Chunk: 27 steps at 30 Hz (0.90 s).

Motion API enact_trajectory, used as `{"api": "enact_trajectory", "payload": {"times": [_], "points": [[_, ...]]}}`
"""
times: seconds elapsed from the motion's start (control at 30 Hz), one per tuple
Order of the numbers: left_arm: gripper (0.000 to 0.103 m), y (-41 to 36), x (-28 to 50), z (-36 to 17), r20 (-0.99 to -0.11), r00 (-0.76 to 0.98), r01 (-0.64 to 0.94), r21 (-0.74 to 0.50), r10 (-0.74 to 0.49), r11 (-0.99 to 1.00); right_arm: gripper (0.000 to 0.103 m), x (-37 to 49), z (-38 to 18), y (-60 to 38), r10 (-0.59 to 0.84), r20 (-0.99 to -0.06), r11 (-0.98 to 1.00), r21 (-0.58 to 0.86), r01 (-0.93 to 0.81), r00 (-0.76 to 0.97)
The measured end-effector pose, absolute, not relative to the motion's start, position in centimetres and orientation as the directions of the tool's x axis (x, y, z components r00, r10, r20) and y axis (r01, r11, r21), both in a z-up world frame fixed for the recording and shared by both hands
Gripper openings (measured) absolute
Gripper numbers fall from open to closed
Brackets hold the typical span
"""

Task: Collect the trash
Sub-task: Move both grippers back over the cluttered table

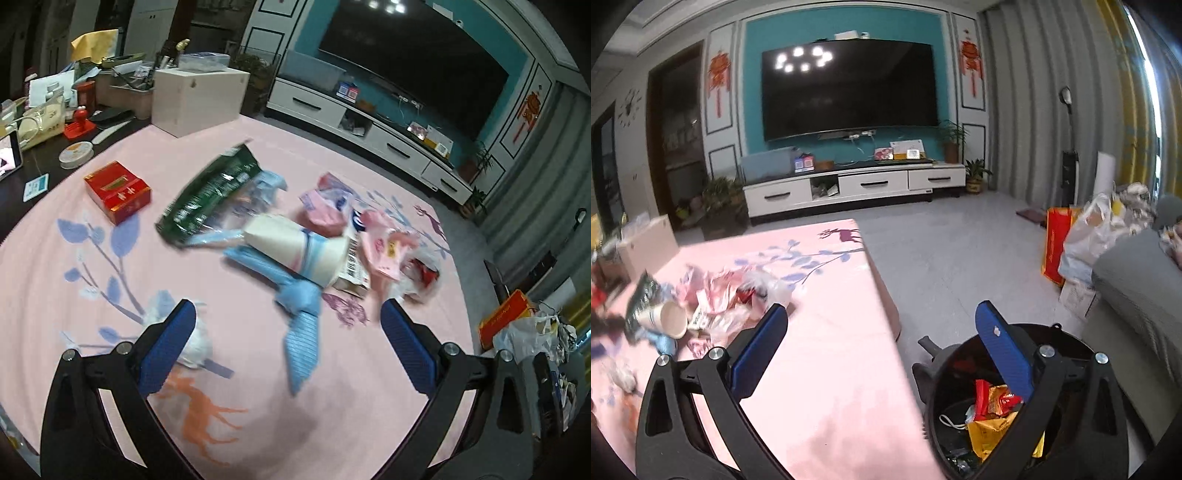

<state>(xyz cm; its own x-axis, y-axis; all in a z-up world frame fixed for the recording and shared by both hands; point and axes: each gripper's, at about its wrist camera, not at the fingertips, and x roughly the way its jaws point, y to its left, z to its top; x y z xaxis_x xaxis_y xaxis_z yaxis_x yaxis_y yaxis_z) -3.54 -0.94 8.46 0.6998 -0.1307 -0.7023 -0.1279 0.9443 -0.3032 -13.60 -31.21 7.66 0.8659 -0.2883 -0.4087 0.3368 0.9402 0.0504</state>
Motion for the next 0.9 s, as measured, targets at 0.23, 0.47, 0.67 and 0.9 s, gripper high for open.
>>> {"api": "enact_trajectory", "payload": {"times": [0.23, 0.47, 0.67, 0.9], "points": [[0.100, 0.5, -3.4, 7.9, -0.712, 0.690, -0.141, -0.310, -0.131, 0.940, 0.099, -13.9, 7.3, -28.3, -0.305, -0.313, 0.943, 0.034, 0.332, 0.899], [0.100, 1.7, -3.6, 7.8, -0.708, 0.691, -0.142, -0.330, -0.145, 0.933, 0.099, -13.5, 6.4, -26.8, -0.335, -0.281, 0.936, 0.008, 0.351, 0.900], [0.100, 2.0, -3.5, 7.5, -0.719, 0.675, -0.142, -0.346, -0.164, 0.927, 0.099, -13.0, 5.5, -25.0, -0.366, -0.264, 0.931, -0.100, 0.352, 0.892], [0.100, 1.7, -3.5, 7.2, -0.727, 0.666, -0.141, -0.345, -0.169, 0.928, 0.099, -13.0, 5.3, -24.2, -0.318, -0.288, 0.948, -0.087, 0.306, 0.903]]}}
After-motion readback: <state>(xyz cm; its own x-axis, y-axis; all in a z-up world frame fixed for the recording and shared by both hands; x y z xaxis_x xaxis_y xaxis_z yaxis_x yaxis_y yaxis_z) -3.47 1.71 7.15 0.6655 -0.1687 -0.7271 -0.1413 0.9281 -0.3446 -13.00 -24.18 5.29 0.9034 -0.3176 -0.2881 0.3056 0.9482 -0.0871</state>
